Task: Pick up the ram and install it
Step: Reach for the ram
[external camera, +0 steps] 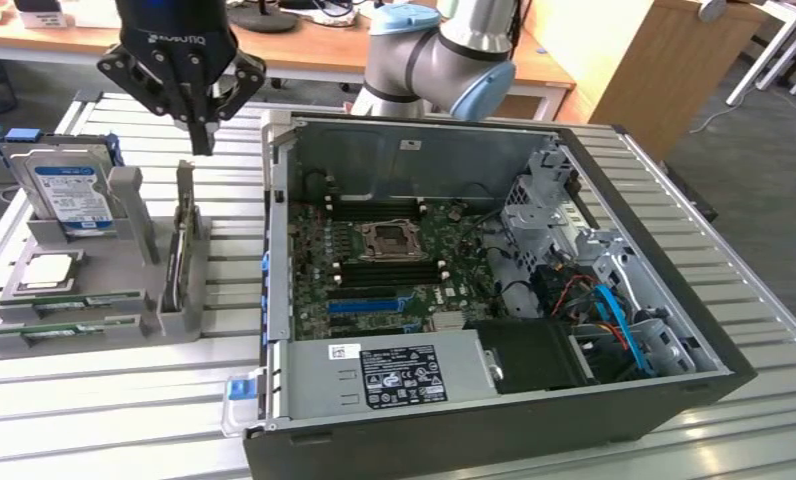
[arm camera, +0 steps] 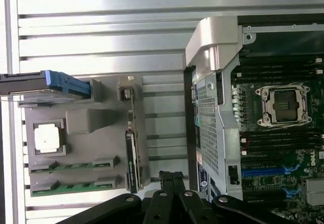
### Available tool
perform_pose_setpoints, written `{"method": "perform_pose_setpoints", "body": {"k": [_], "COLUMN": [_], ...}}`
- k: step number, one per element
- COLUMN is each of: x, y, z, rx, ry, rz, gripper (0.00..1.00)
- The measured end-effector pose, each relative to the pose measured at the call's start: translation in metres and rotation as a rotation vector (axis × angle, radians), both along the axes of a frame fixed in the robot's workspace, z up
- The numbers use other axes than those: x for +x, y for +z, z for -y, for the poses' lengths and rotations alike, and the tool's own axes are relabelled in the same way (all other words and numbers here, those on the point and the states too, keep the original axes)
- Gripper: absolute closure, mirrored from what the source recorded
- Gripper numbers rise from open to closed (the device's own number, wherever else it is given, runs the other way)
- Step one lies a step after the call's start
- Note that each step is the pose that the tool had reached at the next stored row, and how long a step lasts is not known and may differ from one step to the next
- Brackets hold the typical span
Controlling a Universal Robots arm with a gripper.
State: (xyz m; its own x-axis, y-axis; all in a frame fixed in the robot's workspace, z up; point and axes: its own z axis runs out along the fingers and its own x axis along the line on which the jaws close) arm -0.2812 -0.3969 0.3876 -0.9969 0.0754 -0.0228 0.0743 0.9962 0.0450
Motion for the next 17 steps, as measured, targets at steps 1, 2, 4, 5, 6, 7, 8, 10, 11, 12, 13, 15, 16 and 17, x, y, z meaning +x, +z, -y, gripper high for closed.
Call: {"method": "perform_pose_setpoints", "body": {"k": [1, 2, 4, 5, 6, 7, 8, 10, 11, 12, 13, 15, 16, 17], "x": [-0.002, -0.005, -0.010, -0.013, -0.015, -0.018, -0.020, -0.025, -0.027, -0.030, -0.032, -0.036, -0.039, -0.041], "y": [-0.0001, -0.0002, -0.0004, -0.0005, -0.0006, -0.0007, -0.0008, -0.0011, -0.0013, -0.0014, -0.0015, -0.0018, -0.0020, -0.0021], "z": [-0.0001, -0.0001, -0.0003, -0.0003, -0.0004, -0.0005, -0.0006, -0.0006, -0.0007, -0.0007, -0.0008, -0.0008, -0.0009, -0.0009], "rx": [0.0000, -0.0001, 0.0000, 0.0000, -0.0001, 0.0000, 0.0000, 0.0000, 0.0000, 0.0000, 0.0000, 0.0000, 0.0001, 0.0000], "ry": [0.000, 0.000, 0.000, 0.000, 0.000, 0.000, 0.000, 0.000, 0.000, 0.000, 0.000, 0.000, 0.000, 0.000], "rz": [-0.0001, -0.0003, -0.0004, -0.0007, -0.0008, -0.0009, -0.0011, -0.0014, -0.0017, -0.0021, -0.0025, -0.0036, -0.0041, -0.0049], "gripper": [0.89, 0.89, 0.89, 0.89, 0.89, 0.89, 0.89, 0.89, 0.89, 0.89, 0.89, 0.89, 0.89, 0.89]}}
